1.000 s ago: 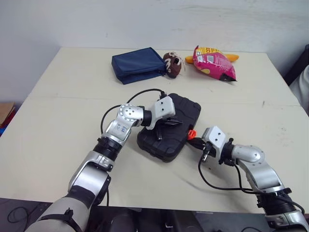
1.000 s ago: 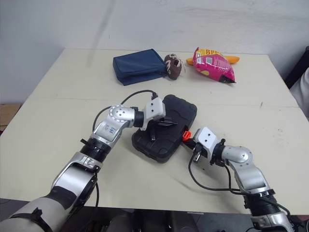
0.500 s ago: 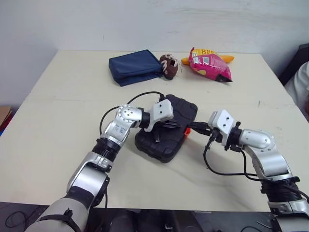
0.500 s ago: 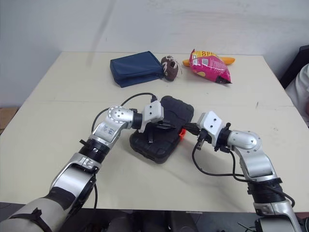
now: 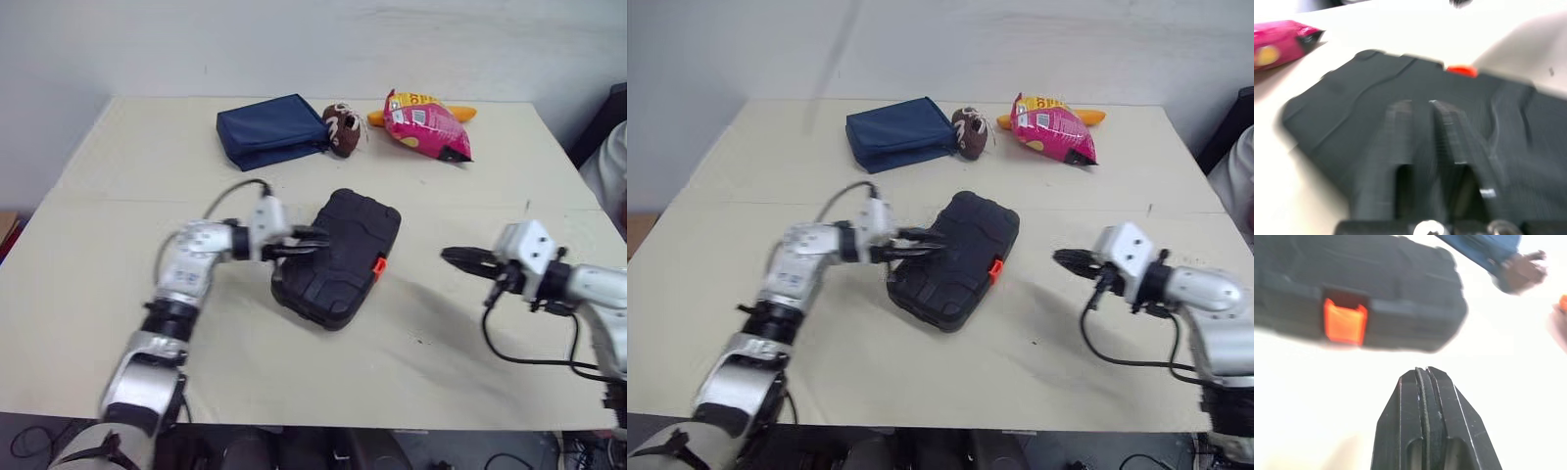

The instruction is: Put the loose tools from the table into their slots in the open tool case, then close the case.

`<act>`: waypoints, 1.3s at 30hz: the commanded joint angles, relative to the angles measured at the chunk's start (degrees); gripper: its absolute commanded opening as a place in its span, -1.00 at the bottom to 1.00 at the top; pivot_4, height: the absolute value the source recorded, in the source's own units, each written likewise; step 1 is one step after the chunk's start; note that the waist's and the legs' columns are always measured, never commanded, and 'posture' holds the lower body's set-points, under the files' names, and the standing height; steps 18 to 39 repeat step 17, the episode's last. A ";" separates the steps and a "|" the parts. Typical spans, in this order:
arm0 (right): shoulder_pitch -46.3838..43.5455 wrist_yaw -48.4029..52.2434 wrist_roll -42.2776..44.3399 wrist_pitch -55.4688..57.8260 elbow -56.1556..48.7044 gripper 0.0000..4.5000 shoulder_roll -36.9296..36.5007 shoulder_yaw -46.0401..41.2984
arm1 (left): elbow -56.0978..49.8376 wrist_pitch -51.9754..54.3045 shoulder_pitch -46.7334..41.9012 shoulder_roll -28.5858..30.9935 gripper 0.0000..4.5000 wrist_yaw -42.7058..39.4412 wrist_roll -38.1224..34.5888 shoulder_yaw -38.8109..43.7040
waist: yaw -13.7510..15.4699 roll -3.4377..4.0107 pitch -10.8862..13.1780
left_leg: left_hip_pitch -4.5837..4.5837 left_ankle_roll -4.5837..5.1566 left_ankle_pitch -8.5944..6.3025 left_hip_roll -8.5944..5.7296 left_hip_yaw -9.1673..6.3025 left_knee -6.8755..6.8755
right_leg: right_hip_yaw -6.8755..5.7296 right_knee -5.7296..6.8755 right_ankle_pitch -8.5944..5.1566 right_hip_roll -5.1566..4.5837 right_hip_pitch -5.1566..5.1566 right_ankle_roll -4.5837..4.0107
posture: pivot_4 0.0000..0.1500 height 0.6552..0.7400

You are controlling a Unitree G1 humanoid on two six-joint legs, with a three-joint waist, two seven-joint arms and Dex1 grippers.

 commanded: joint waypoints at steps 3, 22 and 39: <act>1.55 5.42 -1.27 -9.26 8.17 -0.55 -5.97 -5.67 | 1.11 1.55 9.35 16.70 0.67 -4.32 0.27 8.40 | -0.13 0.22 0.10 | 0.00 0.08 -0.02 -0.05 0.04 0.00 | 0.04 -0.11 -0.03 -0.06 0.03 0.01 | 1.00 1.00; -4.63 5.57 -2.88 -17.67 20.49 0.95 -6.84 -3.06 | -8.15 4.81 30.80 25.06 1.00 5.39 -2.70 23.25 | 1.29 0.11 0.33 | -0.75 0.45 -0.34 -0.17 0.18 0.28 | -0.03 -0.07 -0.16 -0.45 -0.69 0.04 | 1.00 1.00; -4.63 5.57 -2.88 -17.67 20.49 0.95 -6.84 -3.06 | -8.15 4.81 30.80 25.06 1.00 5.39 -2.70 23.25 | 1.29 0.11 0.33 | -0.75 0.45 -0.34 -0.17 0.18 0.28 | -0.03 -0.07 -0.16 -0.45 -0.69 0.04 | 1.00 1.00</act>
